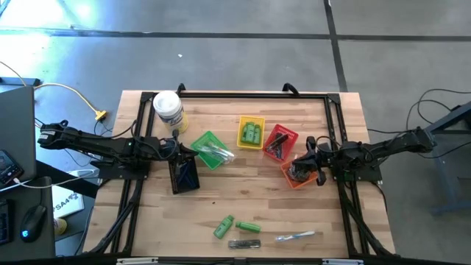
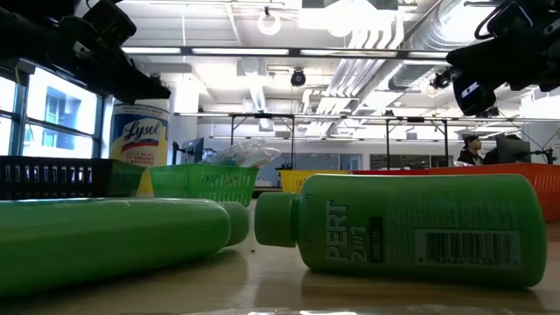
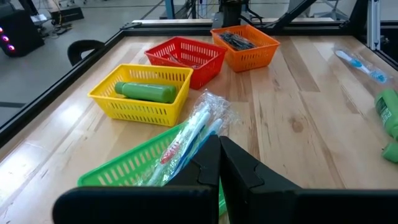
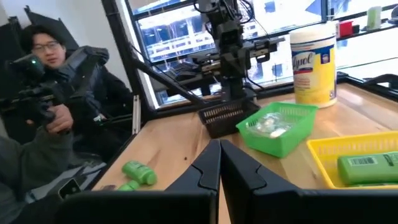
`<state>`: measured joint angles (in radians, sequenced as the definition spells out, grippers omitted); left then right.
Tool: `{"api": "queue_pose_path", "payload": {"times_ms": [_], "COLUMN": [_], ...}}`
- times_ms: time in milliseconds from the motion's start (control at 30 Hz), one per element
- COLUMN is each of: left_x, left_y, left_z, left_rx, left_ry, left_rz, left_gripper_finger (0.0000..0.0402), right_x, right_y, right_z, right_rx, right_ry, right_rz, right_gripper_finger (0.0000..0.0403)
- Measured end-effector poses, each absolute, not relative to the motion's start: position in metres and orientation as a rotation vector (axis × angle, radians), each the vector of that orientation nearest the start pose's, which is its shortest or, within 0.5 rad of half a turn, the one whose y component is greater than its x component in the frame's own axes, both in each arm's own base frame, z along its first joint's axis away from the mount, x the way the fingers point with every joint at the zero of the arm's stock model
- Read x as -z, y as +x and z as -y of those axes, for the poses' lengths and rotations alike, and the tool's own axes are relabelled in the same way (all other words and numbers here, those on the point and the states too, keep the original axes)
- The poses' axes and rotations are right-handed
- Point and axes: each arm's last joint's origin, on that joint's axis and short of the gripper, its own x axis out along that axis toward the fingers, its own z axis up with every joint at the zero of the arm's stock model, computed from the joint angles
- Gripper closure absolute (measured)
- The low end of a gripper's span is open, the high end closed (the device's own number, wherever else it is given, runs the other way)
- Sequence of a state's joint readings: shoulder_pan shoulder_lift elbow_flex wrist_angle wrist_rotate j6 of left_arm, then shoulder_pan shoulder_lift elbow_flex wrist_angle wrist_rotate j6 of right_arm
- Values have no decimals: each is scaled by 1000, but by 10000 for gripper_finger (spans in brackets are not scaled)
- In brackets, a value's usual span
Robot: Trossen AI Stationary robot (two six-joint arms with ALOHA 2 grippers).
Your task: Pick & Place Travel size toiletries
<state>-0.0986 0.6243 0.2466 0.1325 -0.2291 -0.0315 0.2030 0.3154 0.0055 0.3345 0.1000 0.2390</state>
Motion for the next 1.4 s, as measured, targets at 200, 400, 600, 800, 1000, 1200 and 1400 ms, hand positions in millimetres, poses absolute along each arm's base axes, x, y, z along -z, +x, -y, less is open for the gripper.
{"api": "queue_pose_path", "payload": {"times_ms": [200, 400, 600, 800, 1000, 1200, 1400], "left_x": [-200, -200, -200, -200, -200, -200, -207], "left_y": [149, 149, 149, 149, 149, 150, 157], "left_z": [8, 8, 8, 8, 8, 10, 15], "left_rx": [-133, -134, -133, -133, -135, -76, 46], "left_ry": [9, 9, 9, 9, -4, -21, -70], "left_rz": [-240, -240, -240, -240, -239, -235, -171], "left_gripper_finger": [402, 402, 402, 402, 402, 402, 402], "right_x": [-168, -169, -169, -169, -172, -173, -173], "right_y": [117, 117, 117, 117, 117, 116, 116], "right_z": [-19, -20, -22, -21, -22, -22, -22], "right_rx": [-40, -65, -123, -105, -133, -131, -130], "right_ry": [289, 284, 269, 266, 260, 242, 244], "right_rz": [0, 0, -6, -3, 31, 39, 42], "right_gripper_finger": [400, 400, 400, 400, 401, 401, 401]}}
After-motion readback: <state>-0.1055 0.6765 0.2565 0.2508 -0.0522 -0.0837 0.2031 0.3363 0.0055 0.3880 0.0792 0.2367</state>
